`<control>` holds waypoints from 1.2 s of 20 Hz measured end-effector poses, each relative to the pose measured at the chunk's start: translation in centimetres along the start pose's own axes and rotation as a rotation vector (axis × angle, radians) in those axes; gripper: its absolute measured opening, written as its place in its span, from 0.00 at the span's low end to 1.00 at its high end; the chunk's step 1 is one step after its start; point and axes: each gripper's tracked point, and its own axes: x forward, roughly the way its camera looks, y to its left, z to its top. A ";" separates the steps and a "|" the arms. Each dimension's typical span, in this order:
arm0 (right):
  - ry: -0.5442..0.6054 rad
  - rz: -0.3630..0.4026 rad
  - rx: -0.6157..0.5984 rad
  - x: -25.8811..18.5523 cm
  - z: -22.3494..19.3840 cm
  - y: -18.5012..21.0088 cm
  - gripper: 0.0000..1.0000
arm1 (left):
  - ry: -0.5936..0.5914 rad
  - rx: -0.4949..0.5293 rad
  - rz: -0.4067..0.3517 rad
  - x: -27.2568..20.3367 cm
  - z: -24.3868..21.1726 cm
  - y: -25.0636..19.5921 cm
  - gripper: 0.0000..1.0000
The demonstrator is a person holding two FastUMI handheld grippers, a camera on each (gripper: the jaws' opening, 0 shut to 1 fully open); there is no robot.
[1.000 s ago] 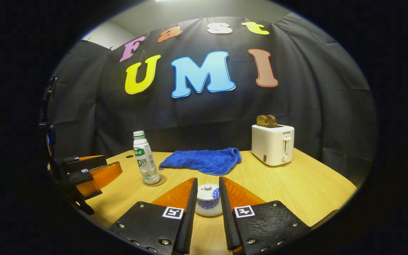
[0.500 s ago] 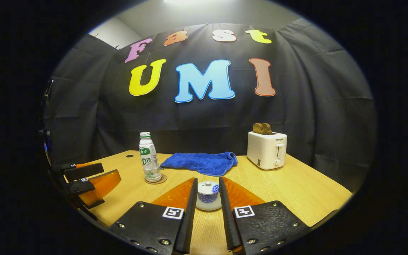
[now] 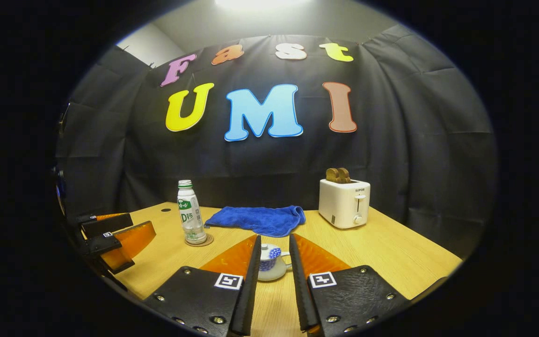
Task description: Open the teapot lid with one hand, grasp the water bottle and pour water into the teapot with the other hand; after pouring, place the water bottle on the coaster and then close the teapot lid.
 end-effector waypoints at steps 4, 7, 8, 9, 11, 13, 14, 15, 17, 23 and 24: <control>-0.009 -0.015 -0.007 -0.3 0.7 -1.8 0.37 | -0.050 -0.025 0.010 0.0 1.9 -2.1 1.00; -0.022 -0.023 -0.010 -0.5 1.8 -4.1 0.62 | -0.105 -0.068 -0.033 0.5 4.2 -6.4 0.95; -0.031 -0.031 -0.010 -0.7 2.3 -5.2 0.62 | -0.122 -0.081 -0.054 0.8 4.9 -8.1 1.00; -0.039 -0.050 -0.015 -0.8 2.8 -6.6 0.69 | -0.135 -0.087 -0.078 1.1 5.6 -10.0 1.00; -0.058 -0.095 -0.031 -1.4 4.1 -9.9 0.69 | -0.155 -0.088 -0.118 1.9 7.1 -14.0 0.95; -0.073 -0.127 -0.036 -2.4 4.9 -13.1 0.70 | -0.161 -0.093 -0.160 2.4 7.7 -18.4 1.00; -0.077 -0.136 -0.036 -2.8 5.1 -14.7 0.70 | -0.159 -0.098 -0.173 2.8 7.8 -20.7 1.00; -0.080 -0.147 -0.034 -3.2 5.2 -16.4 0.70 | -0.164 -0.100 -0.177 3.0 7.9 -22.8 0.95; -0.067 -0.182 -0.022 -4.0 5.0 -20.4 0.70 | -0.163 -0.099 -0.193 2.8 8.5 -27.7 1.00; -0.104 -0.193 -0.055 -4.7 5.2 -29.2 0.70 | -0.136 -0.104 -0.206 4.0 7.4 -39.9 1.00; -0.107 -0.179 -0.050 -4.7 5.1 -30.0 0.70 | -0.125 -0.109 -0.201 4.3 6.8 -41.4 1.00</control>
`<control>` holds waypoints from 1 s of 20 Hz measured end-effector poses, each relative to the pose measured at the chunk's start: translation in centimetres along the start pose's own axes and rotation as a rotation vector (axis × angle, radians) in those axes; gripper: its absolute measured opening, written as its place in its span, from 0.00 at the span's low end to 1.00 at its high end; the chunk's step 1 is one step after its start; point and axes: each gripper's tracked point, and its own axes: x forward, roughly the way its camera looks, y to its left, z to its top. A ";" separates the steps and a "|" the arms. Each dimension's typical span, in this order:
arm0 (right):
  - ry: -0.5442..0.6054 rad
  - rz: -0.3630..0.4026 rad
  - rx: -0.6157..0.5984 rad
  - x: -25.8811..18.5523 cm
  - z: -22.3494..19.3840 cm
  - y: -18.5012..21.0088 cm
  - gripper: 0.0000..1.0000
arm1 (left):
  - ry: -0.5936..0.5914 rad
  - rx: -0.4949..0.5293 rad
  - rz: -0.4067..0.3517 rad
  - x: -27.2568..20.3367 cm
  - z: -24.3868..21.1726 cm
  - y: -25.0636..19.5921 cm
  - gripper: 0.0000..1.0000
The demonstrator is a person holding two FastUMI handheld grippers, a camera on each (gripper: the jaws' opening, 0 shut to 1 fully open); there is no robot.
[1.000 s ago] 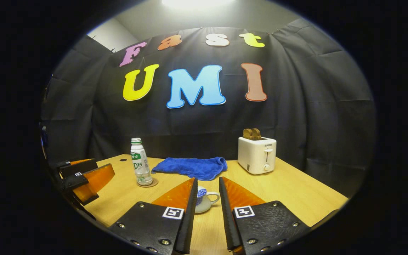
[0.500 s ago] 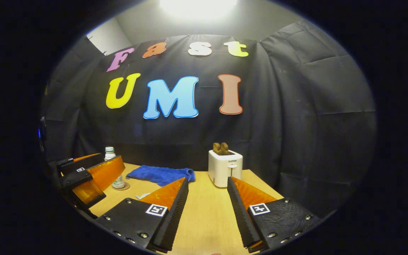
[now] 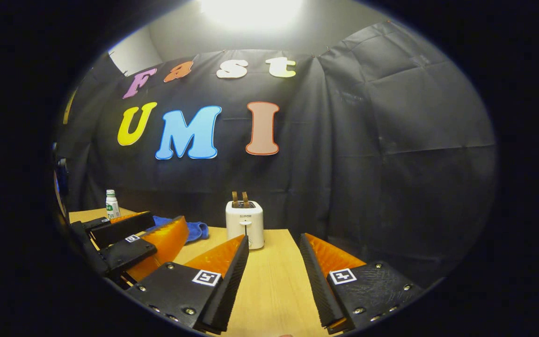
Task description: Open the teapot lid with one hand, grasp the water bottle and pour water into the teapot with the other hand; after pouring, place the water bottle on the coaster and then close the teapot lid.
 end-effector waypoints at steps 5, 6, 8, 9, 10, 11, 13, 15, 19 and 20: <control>-0.044 0.048 0.055 1.5 -1.1 -3.5 0.69 | 0.003 -0.009 0.098 1.9 -3.1 -2.3 0.99; -0.071 0.063 0.065 1.8 -1.2 -3.9 0.70 | 0.016 -0.020 0.124 2.1 -4.2 -2.4 0.99; -0.093 0.068 0.061 2.8 -2.0 -5.0 0.71 | 0.046 -0.022 0.171 2.3 -6.1 -2.2 0.99; -0.082 0.058 0.052 3.2 -2.8 -5.6 0.71 | 0.053 -0.010 0.190 2.3 -6.8 -2.2 0.99; -0.078 0.054 0.043 3.4 -3.3 -5.9 0.72 | 0.056 -0.006 0.201 2.4 -7.3 -2.3 0.99; -0.090 0.054 0.037 3.5 -3.2 -6.2 0.72 | 0.056 -0.013 0.199 2.6 -7.6 -2.7 0.89; -0.121 0.049 0.029 3.8 -3.2 -6.9 0.72 | 0.068 -0.008 0.193 2.8 -8.3 -3.4 1.00; -0.091 0.039 0.043 4.3 -4.8 -7.6 0.75 | 0.097 0.033 0.188 2.7 -9.1 -4.0 0.94; -0.068 0.034 0.071 5.1 -5.5 -8.1 0.75 | 0.108 0.078 0.214 2.7 -9.6 -3.9 1.00; -0.058 0.036 0.066 5.4 -6.1 -8.3 0.75 | 0.105 0.079 0.223 2.6 -9.3 -3.9 1.00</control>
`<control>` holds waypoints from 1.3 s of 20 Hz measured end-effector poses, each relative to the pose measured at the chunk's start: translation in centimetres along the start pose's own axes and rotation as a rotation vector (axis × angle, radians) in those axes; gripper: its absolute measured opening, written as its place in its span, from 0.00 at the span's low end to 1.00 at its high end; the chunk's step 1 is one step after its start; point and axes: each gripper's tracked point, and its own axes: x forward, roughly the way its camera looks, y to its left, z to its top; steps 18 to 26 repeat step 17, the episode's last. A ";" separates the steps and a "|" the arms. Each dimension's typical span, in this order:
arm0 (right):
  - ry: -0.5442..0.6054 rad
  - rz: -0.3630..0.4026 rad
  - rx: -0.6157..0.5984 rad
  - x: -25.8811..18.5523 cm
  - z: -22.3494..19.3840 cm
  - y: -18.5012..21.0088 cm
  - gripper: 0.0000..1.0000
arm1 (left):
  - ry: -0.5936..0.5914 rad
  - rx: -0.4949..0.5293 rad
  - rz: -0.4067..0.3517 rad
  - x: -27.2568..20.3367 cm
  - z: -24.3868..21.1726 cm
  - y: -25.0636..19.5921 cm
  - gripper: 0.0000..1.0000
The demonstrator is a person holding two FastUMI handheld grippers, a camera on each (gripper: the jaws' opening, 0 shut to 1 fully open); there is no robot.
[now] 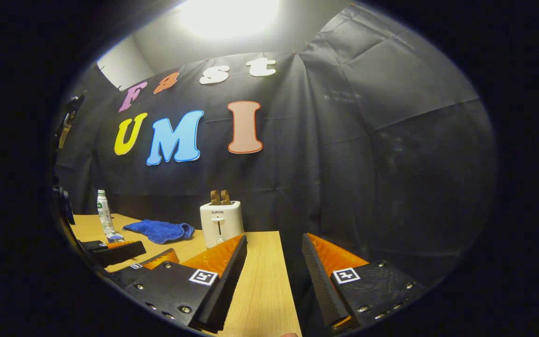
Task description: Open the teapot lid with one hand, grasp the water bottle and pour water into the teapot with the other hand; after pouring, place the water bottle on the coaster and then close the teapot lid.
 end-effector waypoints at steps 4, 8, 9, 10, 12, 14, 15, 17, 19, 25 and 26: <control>0.085 -0.001 -0.025 0.4 -2.7 0.0 0.75 | 0.019 -0.010 0.000 0.4 -0.6 -0.2 0.99; 0.235 0.033 -0.029 -0.9 -5.7 0.5 0.75 | 0.023 -0.071 0.011 0.4 -0.5 0.6 0.99; 0.236 0.034 -0.030 -0.9 -5.7 0.7 0.75 | 0.026 -0.085 0.013 0.4 -0.5 0.8 0.94; 0.254 0.035 -0.030 -1.3 -5.8 0.6 0.75 | 0.032 -0.096 0.006 0.6 -0.5 0.7 0.96; 0.271 0.030 -0.038 -2.2 -5.9 0.5 0.77 | 0.048 -0.091 0.033 0.6 -0.4 1.5 0.94; 0.274 0.033 -0.048 -2.8 -5.9 0.6 0.82 | 0.026 -0.099 0.059 0.1 0.3 2.3 0.94; 0.269 0.031 -0.046 -3.2 -5.7 0.5 0.86 | 0.018 -0.077 0.066 -0.1 0.6 2.6 0.99; 0.243 0.024 -0.024 -3.7 -5.1 0.2 0.86 | -0.009 -0.098 0.065 -0.2 1.2 2.8 1.00; 0.243 0.024 -0.024 -3.7 -5.1 0.2 0.86 | -0.009 -0.098 0.065 -0.2 1.2 2.8 1.00; 0.243 0.024 -0.024 -3.7 -5.1 0.2 0.86 | -0.009 -0.098 0.065 -0.2 1.2 2.8 1.00; 0.243 0.024 -0.024 -3.7 -5.1 0.2 0.86 | -0.009 -0.098 0.065 -0.2 1.2 2.8 1.00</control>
